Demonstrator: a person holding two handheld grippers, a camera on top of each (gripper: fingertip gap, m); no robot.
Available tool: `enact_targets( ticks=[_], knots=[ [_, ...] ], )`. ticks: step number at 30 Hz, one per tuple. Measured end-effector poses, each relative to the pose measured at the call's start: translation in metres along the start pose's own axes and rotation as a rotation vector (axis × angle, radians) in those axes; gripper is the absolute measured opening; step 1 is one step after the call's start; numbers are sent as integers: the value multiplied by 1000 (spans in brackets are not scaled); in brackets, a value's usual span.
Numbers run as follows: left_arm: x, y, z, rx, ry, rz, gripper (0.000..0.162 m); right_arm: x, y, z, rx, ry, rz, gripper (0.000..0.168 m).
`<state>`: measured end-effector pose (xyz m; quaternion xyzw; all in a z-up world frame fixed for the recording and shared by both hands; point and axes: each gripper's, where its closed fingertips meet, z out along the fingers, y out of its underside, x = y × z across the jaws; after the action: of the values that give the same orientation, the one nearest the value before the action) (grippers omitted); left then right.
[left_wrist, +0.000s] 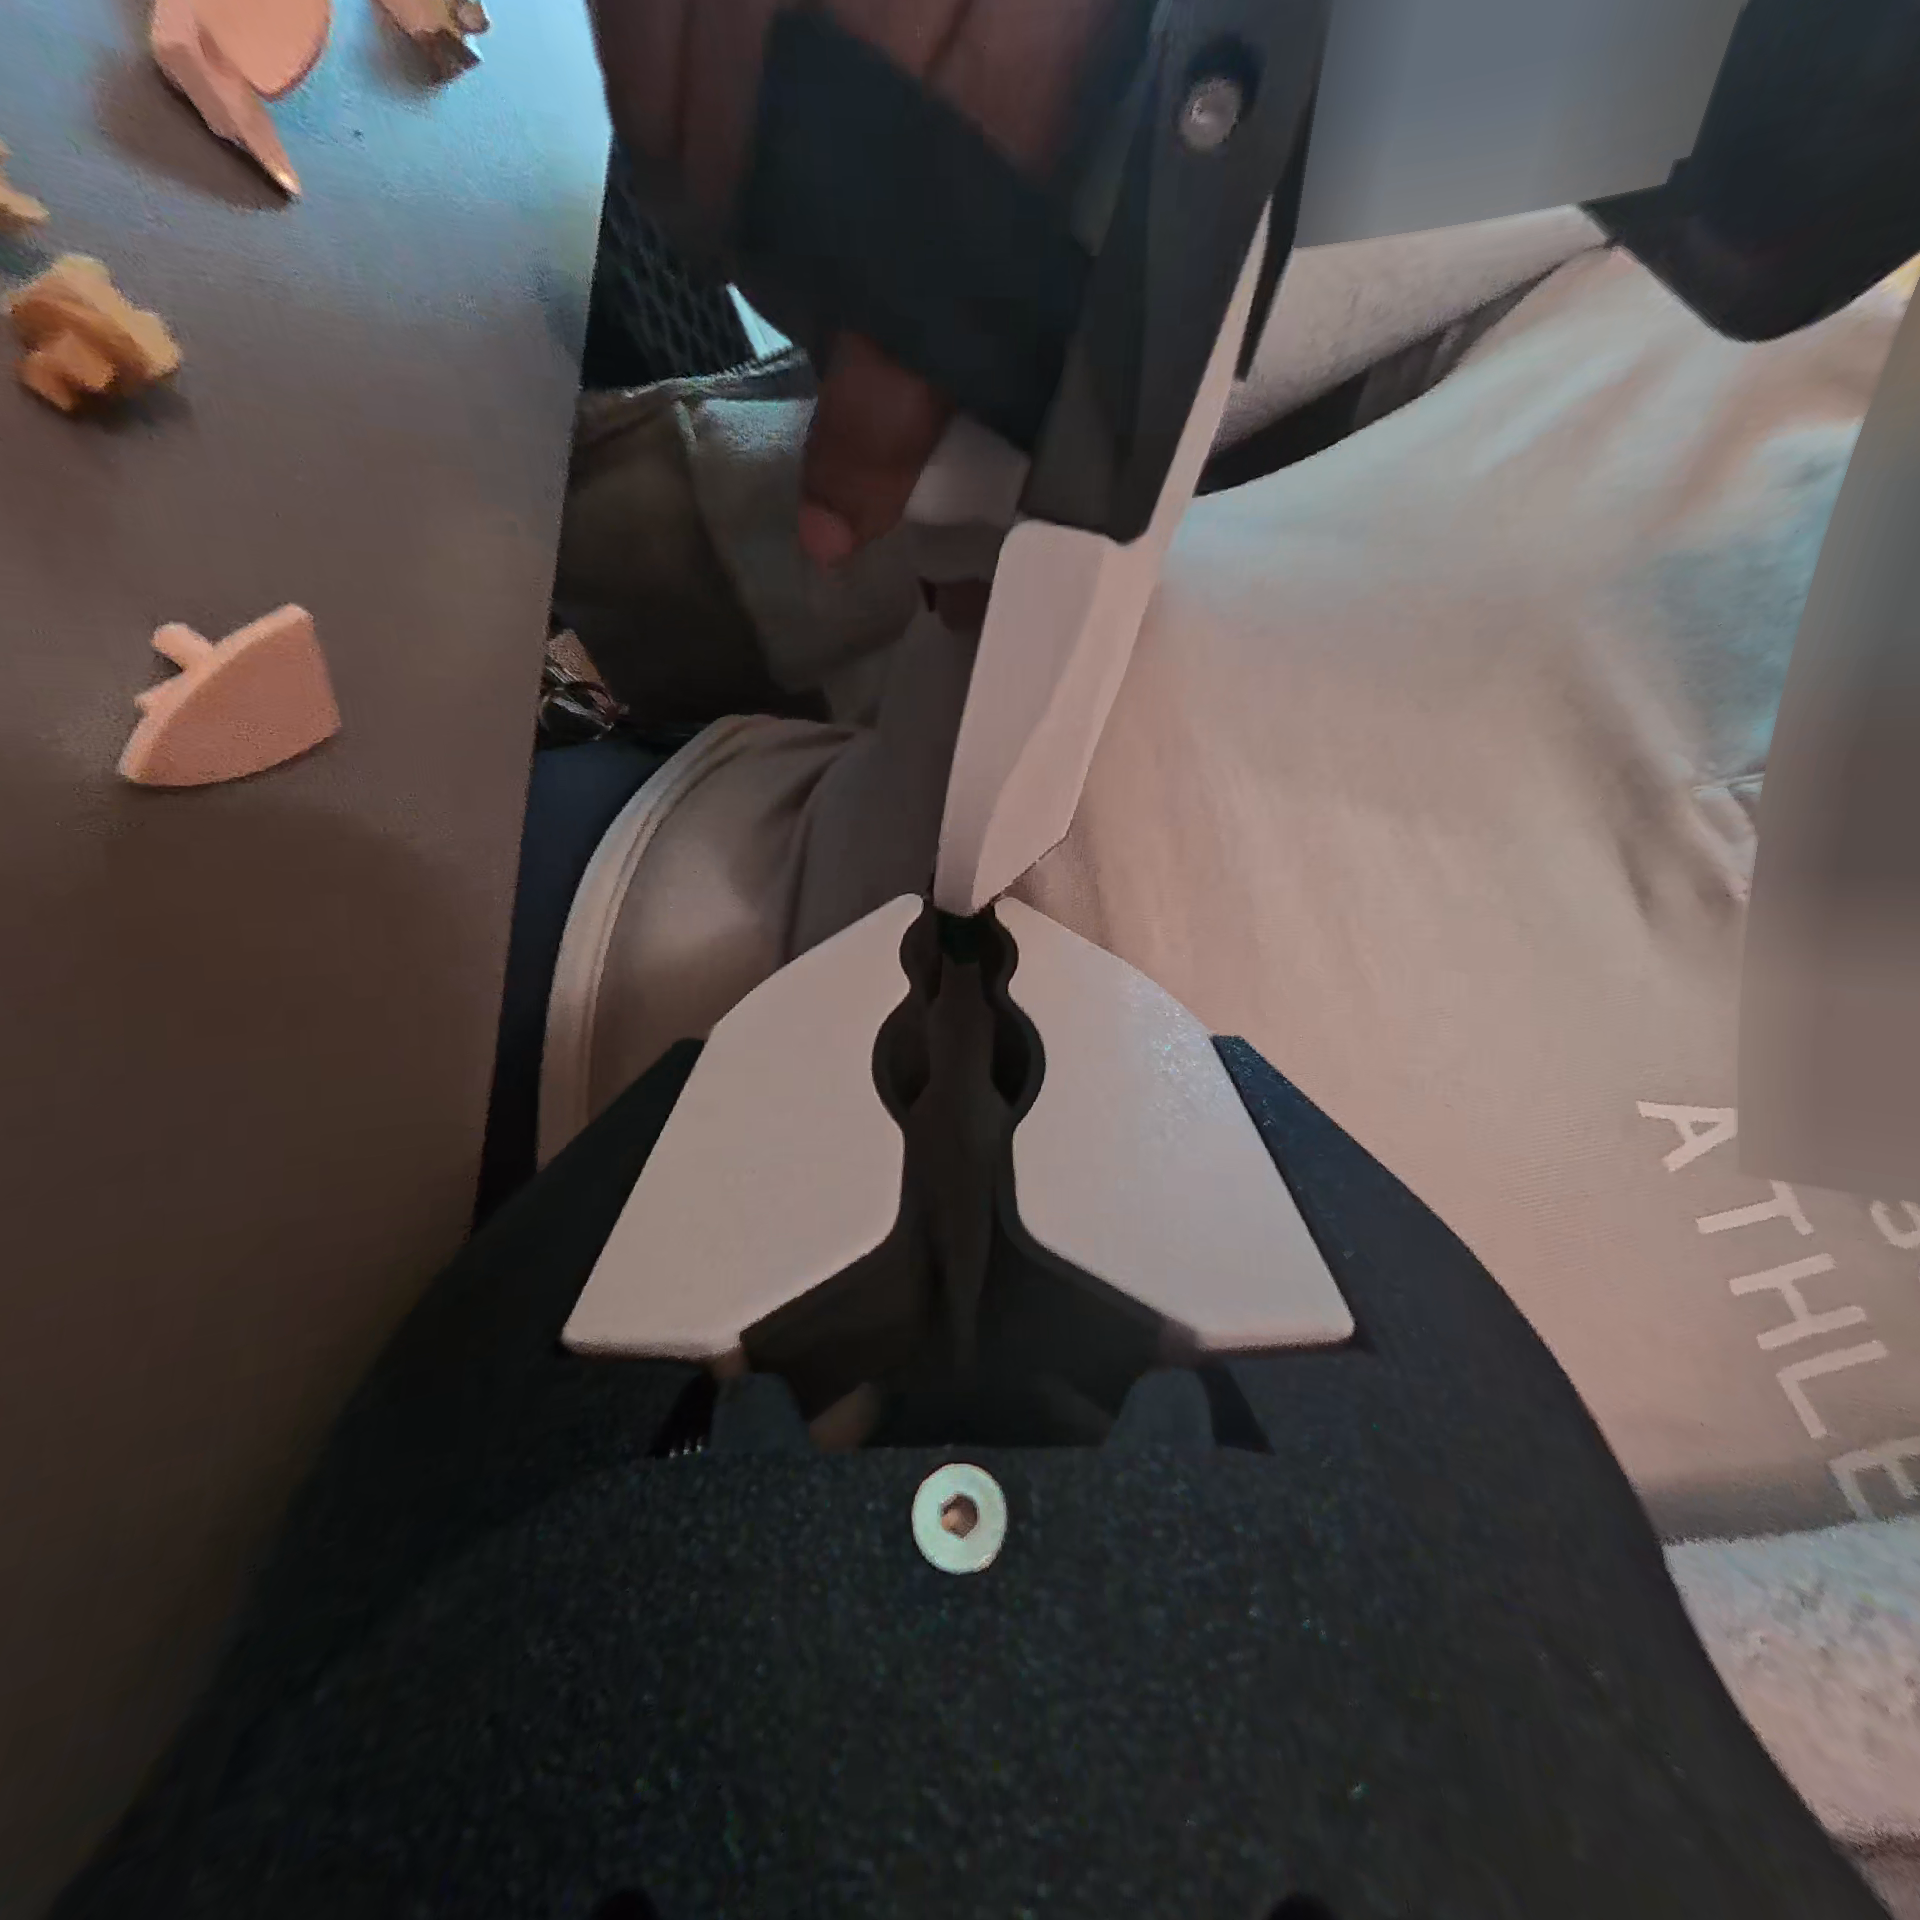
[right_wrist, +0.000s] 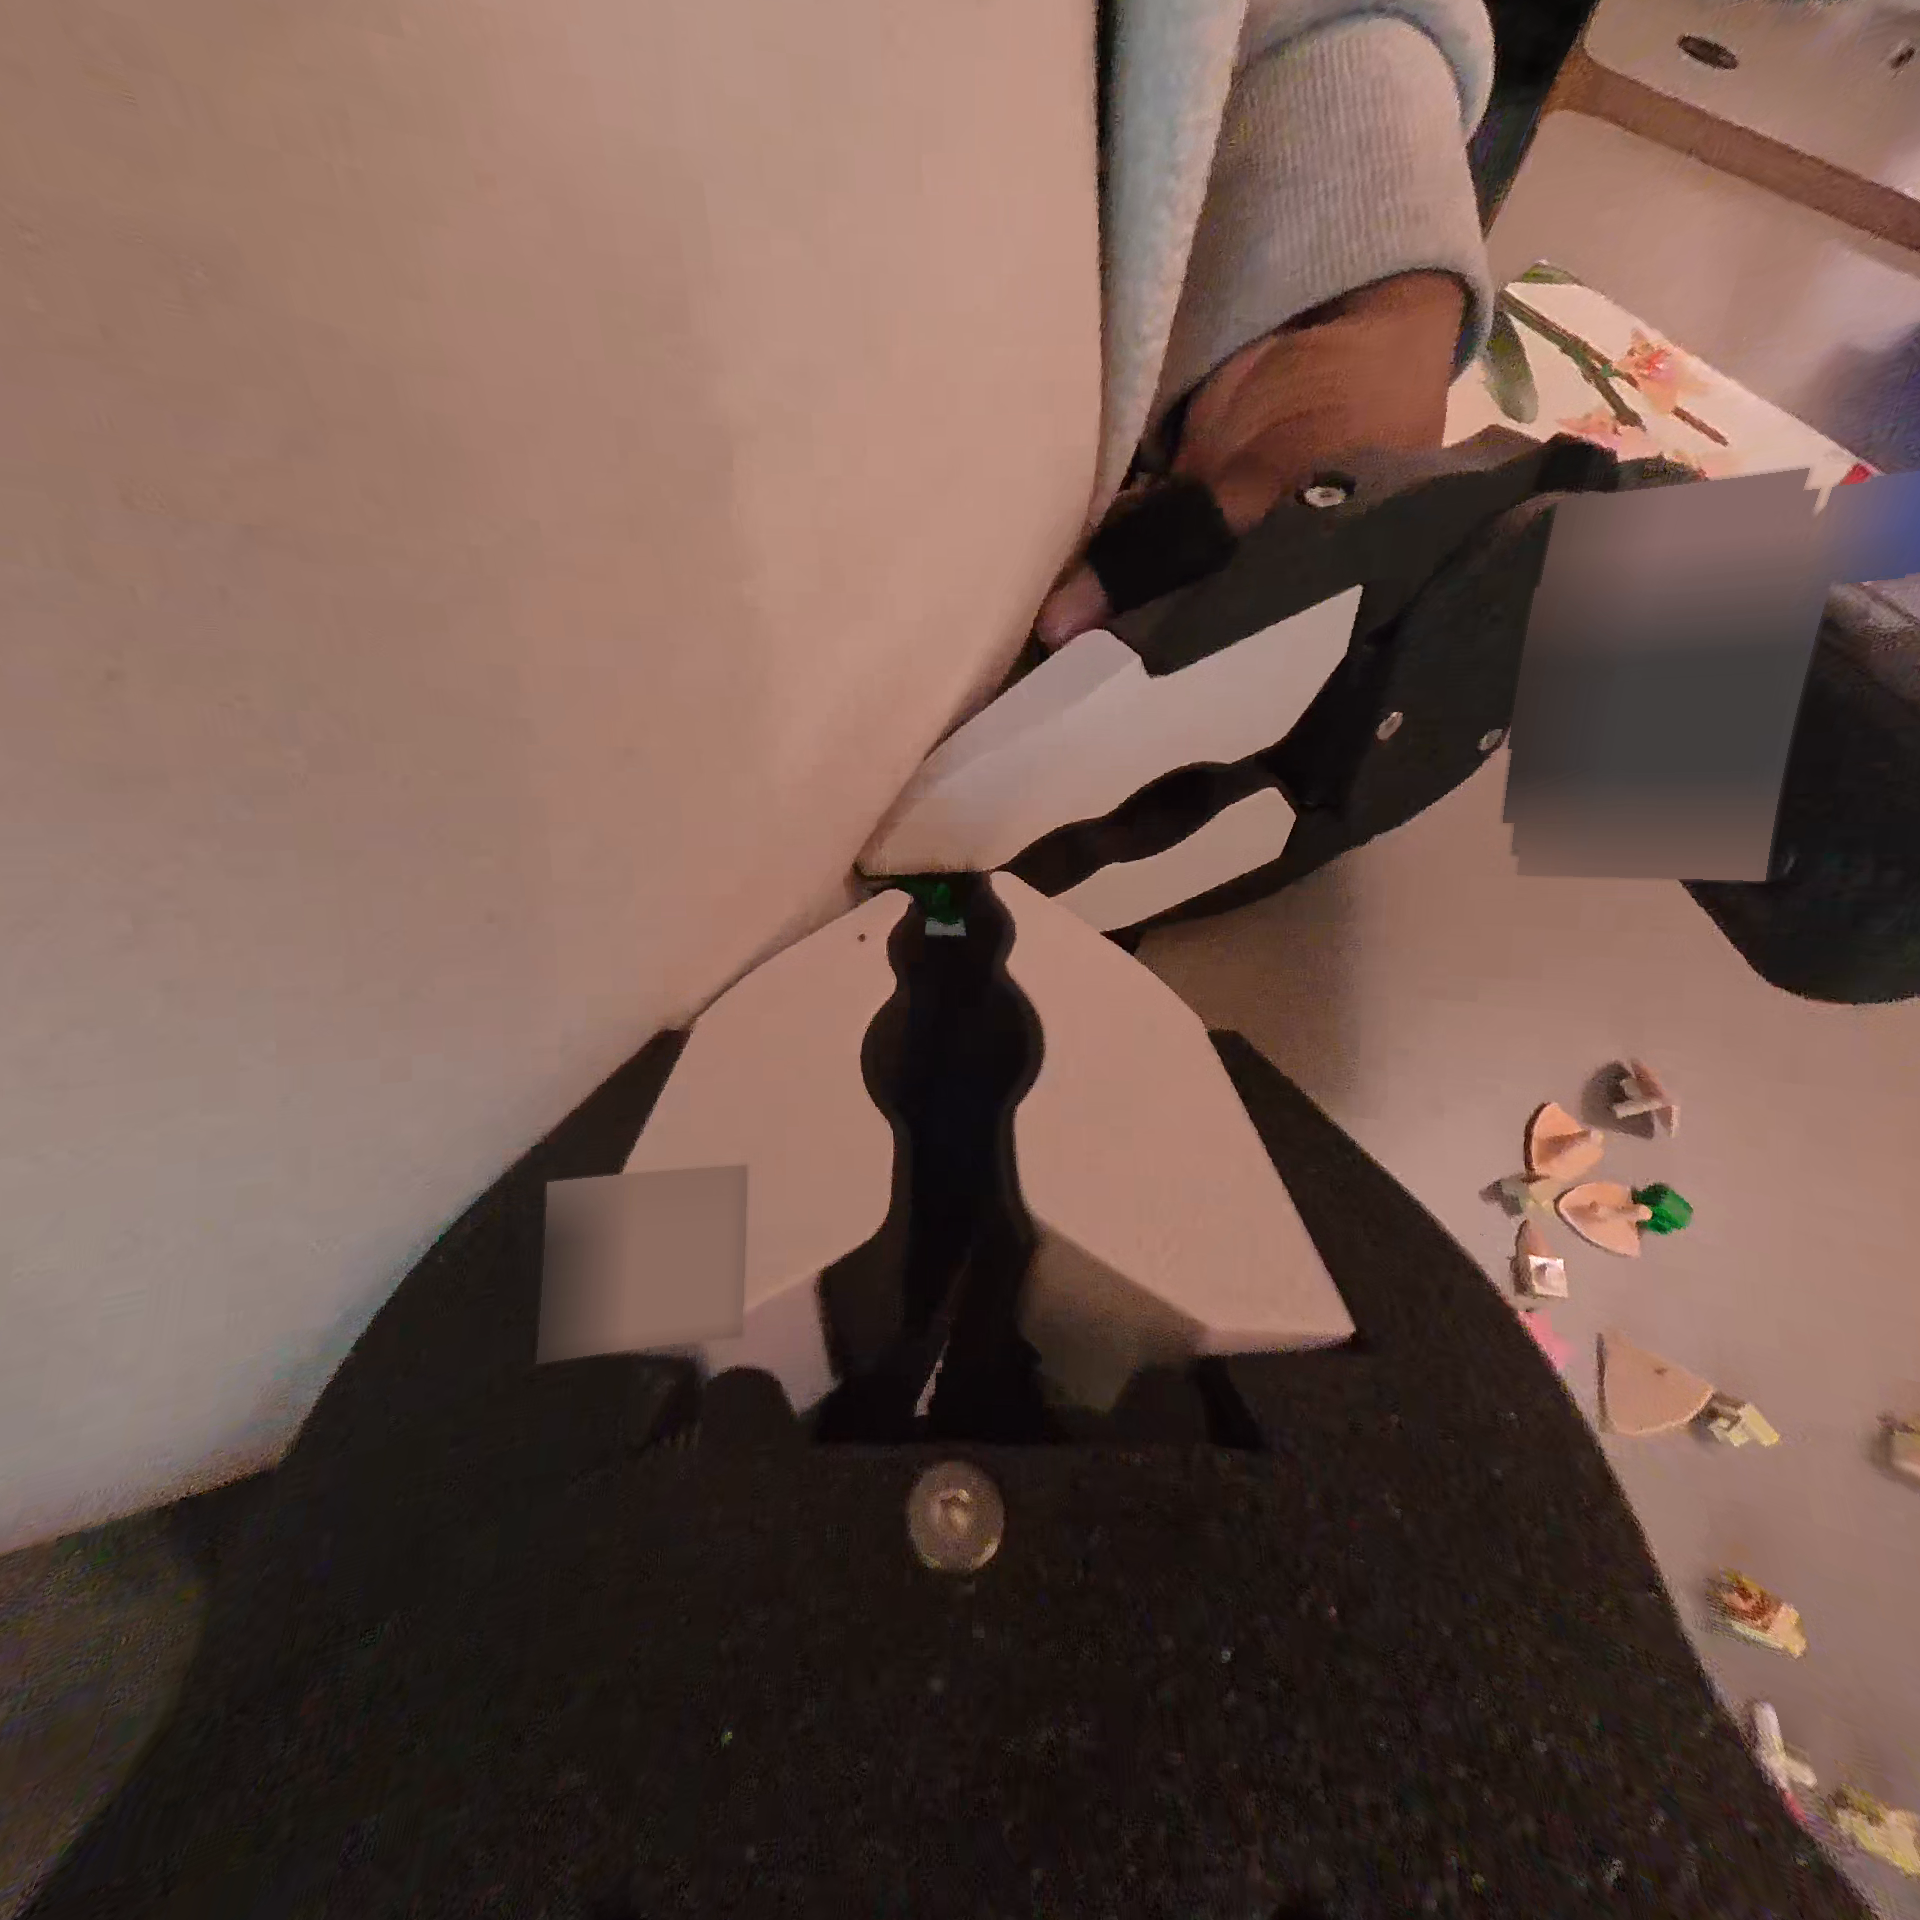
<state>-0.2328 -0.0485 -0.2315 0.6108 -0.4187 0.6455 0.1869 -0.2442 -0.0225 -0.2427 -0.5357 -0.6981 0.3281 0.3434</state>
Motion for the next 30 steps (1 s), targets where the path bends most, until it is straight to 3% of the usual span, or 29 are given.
enact_targets(
  ticks=[3,4,7,9,11,14,18,24,30],
  knots=[
    [-1,0,-1,18,-21,16,6,2,3,-1,-17,110,5,1],
    [6,-1,1,26,12,15,6,14,7,-3,-38,228,11,0],
    [13,7,17,-46,-21,69,6,8,8,2,-49,237,24,0],
    [10,0,7,-10,-25,62,6,14,8,-10,7,264,96,0],
    [9,-7,-4,32,-6,47,6,11,9,-20,105,169,273,2],
    [1,-12,-10,37,-5,41,6,12,1,-27,219,17,428,27],
    [0,-24,-17,59,-19,91,6,19,2,-26,184,1,299,17],
    [3,-27,-24,29,-35,117,7,25,3,-22,106,-41,118,17],
    [0,-28,-28,35,-47,101,7,30,-1,-19,103,-30,58,14]
  ],
)
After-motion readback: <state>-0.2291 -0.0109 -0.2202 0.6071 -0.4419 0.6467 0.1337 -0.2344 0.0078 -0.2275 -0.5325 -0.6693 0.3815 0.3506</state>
